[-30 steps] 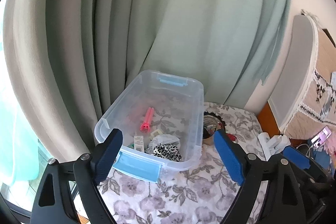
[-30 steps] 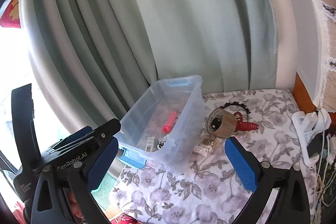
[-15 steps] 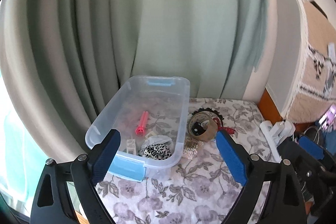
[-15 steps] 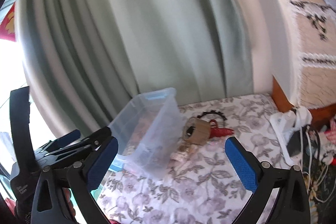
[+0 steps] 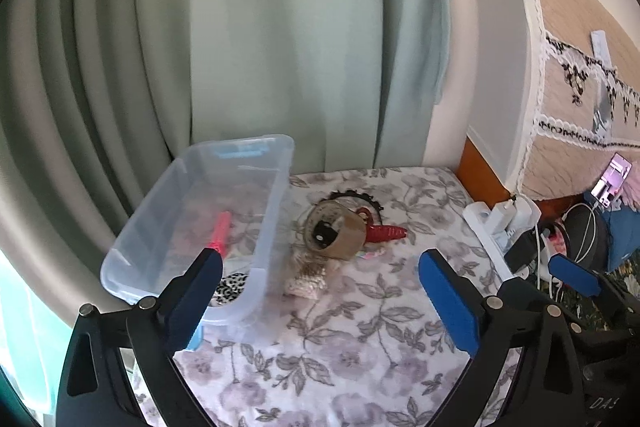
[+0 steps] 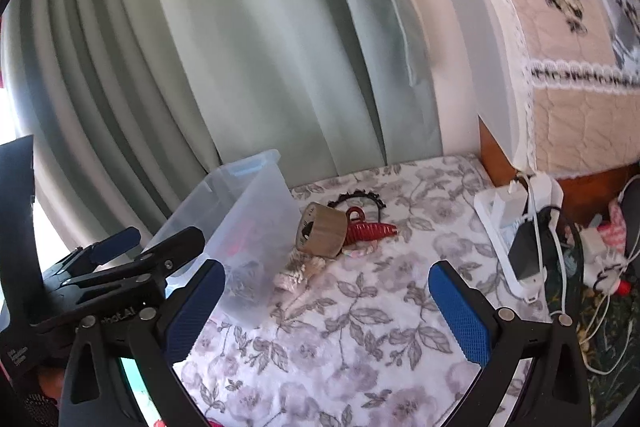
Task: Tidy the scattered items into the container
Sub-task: 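Withdraw both grippers from the box toward the tape roll and claw clip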
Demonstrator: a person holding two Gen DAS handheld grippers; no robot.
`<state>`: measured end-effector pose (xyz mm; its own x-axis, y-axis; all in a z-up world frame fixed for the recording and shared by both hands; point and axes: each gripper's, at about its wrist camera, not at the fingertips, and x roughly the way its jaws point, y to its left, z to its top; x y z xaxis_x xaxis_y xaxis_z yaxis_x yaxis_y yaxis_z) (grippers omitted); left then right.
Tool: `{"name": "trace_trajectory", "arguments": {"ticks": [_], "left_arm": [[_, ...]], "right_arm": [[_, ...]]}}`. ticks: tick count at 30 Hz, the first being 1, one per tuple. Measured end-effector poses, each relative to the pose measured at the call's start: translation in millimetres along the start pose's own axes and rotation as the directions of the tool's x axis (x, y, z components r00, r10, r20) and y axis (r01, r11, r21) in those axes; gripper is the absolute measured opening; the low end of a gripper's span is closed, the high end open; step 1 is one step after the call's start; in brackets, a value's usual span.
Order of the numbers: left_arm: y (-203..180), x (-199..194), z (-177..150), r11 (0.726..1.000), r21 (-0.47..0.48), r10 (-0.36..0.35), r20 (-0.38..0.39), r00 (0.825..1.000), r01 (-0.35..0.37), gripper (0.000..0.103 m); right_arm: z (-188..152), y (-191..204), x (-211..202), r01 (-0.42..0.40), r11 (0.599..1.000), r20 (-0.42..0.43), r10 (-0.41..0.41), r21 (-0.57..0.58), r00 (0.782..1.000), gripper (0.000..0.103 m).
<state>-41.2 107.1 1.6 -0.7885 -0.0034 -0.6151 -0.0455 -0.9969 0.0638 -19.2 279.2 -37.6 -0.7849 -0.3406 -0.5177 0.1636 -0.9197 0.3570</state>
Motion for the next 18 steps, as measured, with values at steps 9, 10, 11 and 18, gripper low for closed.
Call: {"name": "trace_trajectory", "arguments": {"ticks": [9,10,11,18], "left_arm": [[-12,22,-2,1.000,0.018,-0.014,-0.028,1.000,0.014,0.099],[-14,25,-2,1.000,0.019,-0.014,-0.032,0.999,0.015,0.099],[-15,28,-2,1.000,0.018,-0.017,-0.035,0.999,0.018,0.099],[-23,51,-7,0.999,0.033,-0.040,-0.074,0.996,0.043,0.099]], "right_arm": [[-5,-26,20,-0.031,0.995,-0.062,0.037,0.096,0.997,0.103],[-6,-28,22,-0.033,0.994,-0.063,0.040,0.104,0.997,0.103],[-7,-31,23,-0.032,0.993,-0.058,0.039,0.109,0.998,0.103],[-14,-42,37,-0.008,0.996,-0.056,0.013,0.085,0.998,0.103]]}}
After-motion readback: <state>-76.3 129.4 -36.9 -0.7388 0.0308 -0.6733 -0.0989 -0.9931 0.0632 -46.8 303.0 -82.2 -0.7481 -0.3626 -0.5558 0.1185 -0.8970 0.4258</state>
